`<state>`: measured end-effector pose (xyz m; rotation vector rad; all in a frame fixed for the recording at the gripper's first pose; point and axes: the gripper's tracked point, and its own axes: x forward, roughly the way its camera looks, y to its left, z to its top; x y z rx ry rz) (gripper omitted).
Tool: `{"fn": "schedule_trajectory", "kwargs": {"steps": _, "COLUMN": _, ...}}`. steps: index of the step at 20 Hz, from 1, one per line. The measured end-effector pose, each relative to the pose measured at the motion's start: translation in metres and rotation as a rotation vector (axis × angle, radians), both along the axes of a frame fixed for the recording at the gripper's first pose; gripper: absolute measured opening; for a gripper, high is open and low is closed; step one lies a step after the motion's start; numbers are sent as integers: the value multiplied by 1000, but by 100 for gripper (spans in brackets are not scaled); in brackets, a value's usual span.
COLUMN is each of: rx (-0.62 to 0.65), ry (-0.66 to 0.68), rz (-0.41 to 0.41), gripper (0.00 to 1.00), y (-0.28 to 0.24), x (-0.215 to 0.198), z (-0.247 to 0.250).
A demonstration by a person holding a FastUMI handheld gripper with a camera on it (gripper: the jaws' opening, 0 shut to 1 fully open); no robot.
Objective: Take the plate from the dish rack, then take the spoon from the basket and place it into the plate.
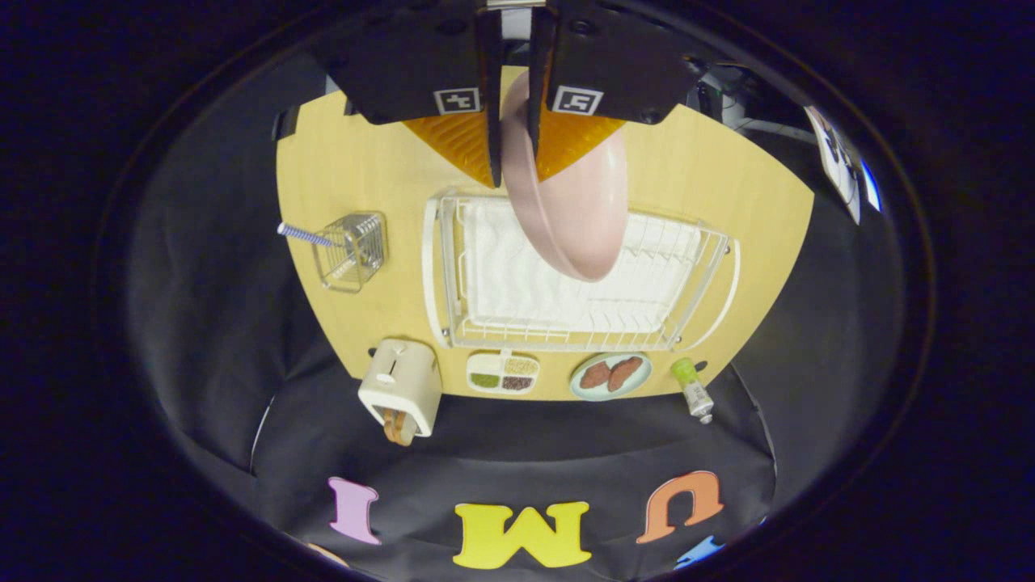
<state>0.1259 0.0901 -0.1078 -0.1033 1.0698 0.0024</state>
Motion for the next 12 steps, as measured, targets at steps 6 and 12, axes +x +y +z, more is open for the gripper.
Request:
{"fn": "schedule_trajectory", "kwargs": {"steps": 6, "rx": 5, "ry": 45, "rz": 3, "gripper": 19, "y": -17, "x": -19, "z": -48}}
{"fn": "schedule_trajectory", "kwargs": {"steps": 12, "rx": 115, "ry": 22, "rz": -34, "gripper": 19, "y": -46, "x": -31, "z": -74}}
